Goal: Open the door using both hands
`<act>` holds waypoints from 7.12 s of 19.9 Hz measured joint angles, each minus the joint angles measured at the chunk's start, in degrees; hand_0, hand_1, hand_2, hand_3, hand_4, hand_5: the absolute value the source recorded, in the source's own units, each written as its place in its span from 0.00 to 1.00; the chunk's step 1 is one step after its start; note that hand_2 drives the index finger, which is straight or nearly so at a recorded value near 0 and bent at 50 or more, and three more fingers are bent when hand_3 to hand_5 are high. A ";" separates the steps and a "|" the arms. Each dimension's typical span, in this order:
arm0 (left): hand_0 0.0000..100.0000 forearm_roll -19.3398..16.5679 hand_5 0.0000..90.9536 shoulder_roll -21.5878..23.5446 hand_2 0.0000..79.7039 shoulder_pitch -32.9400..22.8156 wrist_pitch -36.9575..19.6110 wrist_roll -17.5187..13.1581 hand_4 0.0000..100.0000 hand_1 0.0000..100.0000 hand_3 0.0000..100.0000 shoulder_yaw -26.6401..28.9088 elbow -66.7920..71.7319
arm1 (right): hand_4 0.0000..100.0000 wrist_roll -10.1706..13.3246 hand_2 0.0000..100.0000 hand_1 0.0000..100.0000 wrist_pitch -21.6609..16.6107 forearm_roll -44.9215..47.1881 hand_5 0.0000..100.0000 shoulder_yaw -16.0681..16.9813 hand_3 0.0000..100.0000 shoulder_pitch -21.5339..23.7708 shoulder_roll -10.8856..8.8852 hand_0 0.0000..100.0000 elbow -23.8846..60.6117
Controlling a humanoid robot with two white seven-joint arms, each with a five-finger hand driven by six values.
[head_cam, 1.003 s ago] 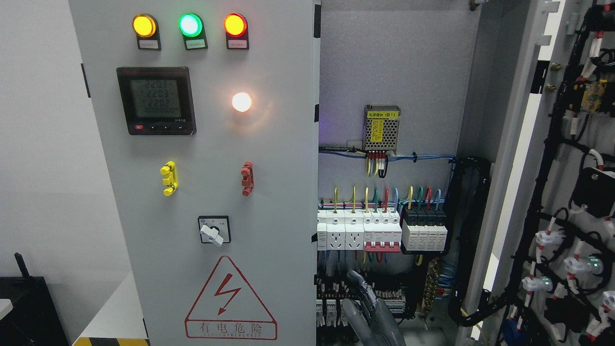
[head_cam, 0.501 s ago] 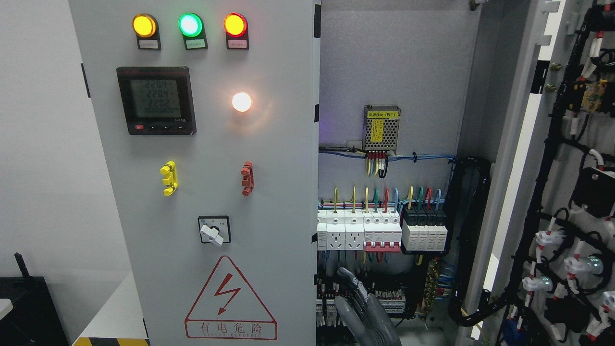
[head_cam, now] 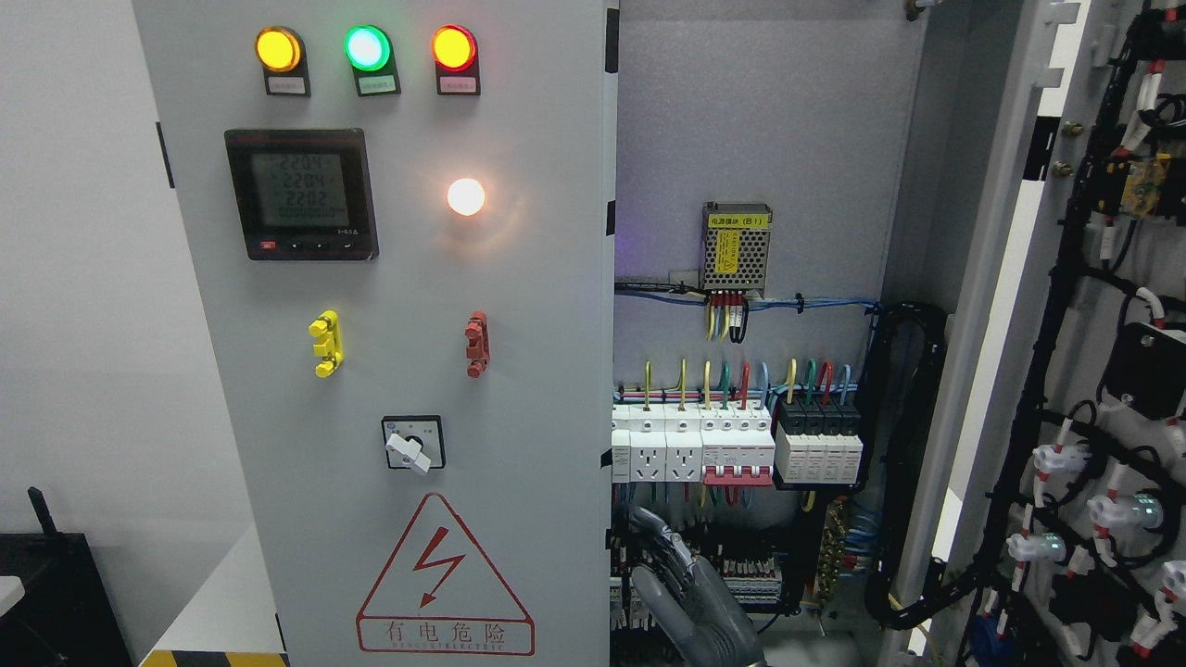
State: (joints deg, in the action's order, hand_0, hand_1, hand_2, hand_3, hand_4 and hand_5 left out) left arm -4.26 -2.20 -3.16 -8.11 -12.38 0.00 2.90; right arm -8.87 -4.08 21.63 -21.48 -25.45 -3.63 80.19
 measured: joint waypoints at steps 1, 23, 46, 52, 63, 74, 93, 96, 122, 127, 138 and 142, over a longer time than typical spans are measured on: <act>0.12 0.00 0.00 0.00 0.00 0.00 0.00 0.00 0.00 0.39 0.00 0.00 0.00 | 0.00 -0.14 0.00 0.39 0.07 0.42 0.00 -0.01 0.00 -0.10 -0.01 0.12 -0.08; 0.12 0.00 0.00 0.00 0.00 0.00 0.00 0.00 0.00 0.39 0.00 0.00 0.00 | 0.00 -8.89 0.00 0.39 1.75 2.56 0.00 -0.43 0.00 -2.95 -0.99 0.12 -4.10; 0.12 -0.01 0.00 0.00 0.00 -0.01 0.00 -0.01 0.00 0.39 0.00 0.00 0.00 | 0.00 -15.78 0.00 0.39 1.62 6.74 0.00 -0.21 0.00 -5.17 -1.28 0.12 -6.97; 0.12 0.00 0.00 0.00 0.00 0.00 0.00 -0.01 0.00 0.39 0.00 0.00 0.00 | 0.00 -16.22 0.00 0.39 1.41 6.90 0.00 -0.18 0.00 -5.18 -1.29 0.12 -7.07; 0.12 0.00 0.00 0.00 0.00 0.00 0.00 -0.01 0.00 0.39 0.00 0.00 0.00 | 0.00 -17.21 0.00 0.39 1.59 9.19 0.00 -1.00 0.00 -2.86 -1.30 0.12 -3.44; 0.12 0.00 0.00 0.00 0.00 0.00 0.00 -0.01 0.00 0.39 0.00 0.00 0.00 | 0.00 -17.35 0.00 0.39 1.81 10.30 0.00 -4.04 0.00 -2.61 -0.73 0.12 -0.41; 0.12 -0.01 0.00 0.00 0.00 0.00 -0.01 -0.01 0.00 0.39 0.00 0.00 0.00 | 0.00 -23.04 0.00 0.39 1.71 13.36 0.00 -10.69 0.00 -1.72 -0.33 0.12 4.86; 0.12 -0.01 0.00 0.00 0.00 0.00 -0.01 -0.01 0.00 0.39 0.00 0.00 0.00 | 0.00 -23.05 0.00 0.39 1.73 13.61 0.00 -12.39 0.00 -1.68 -0.29 0.12 5.66; 0.12 -0.01 0.00 0.00 0.00 0.00 -0.01 -0.01 0.00 0.39 0.00 0.00 -0.01 | 0.00 -21.09 0.00 0.39 9.96 14.32 0.00 -25.22 0.00 -4.37 7.24 0.12 8.58; 0.12 -0.03 0.00 0.00 0.00 0.00 -0.01 -0.01 0.00 0.39 0.00 0.00 -0.02 | 0.00 -20.01 0.00 0.39 10.31 14.23 0.00 -26.83 0.00 -5.43 9.05 0.12 8.13; 0.12 -0.29 0.00 0.36 0.00 -7.91 -0.38 -0.15 0.00 0.39 0.00 -0.09 -12.21 | 0.00 -19.68 0.00 0.39 9.87 14.19 0.00 -28.11 0.00 -6.88 10.96 0.12 7.07; 0.12 0.36 0.00 2.22 0.00 -16.36 -0.02 -0.10 0.00 0.39 0.00 -1.21 -27.32 | 0.00 -18.30 0.00 0.39 9.41 14.16 0.00 -26.52 0.00 -5.01 10.35 0.12 6.94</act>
State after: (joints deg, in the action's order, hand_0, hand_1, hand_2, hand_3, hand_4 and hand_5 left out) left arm -3.90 0.02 -19.52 -8.14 -12.47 -1.21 -24.42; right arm -27.17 5.33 35.79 -48.01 -30.46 6.72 87.13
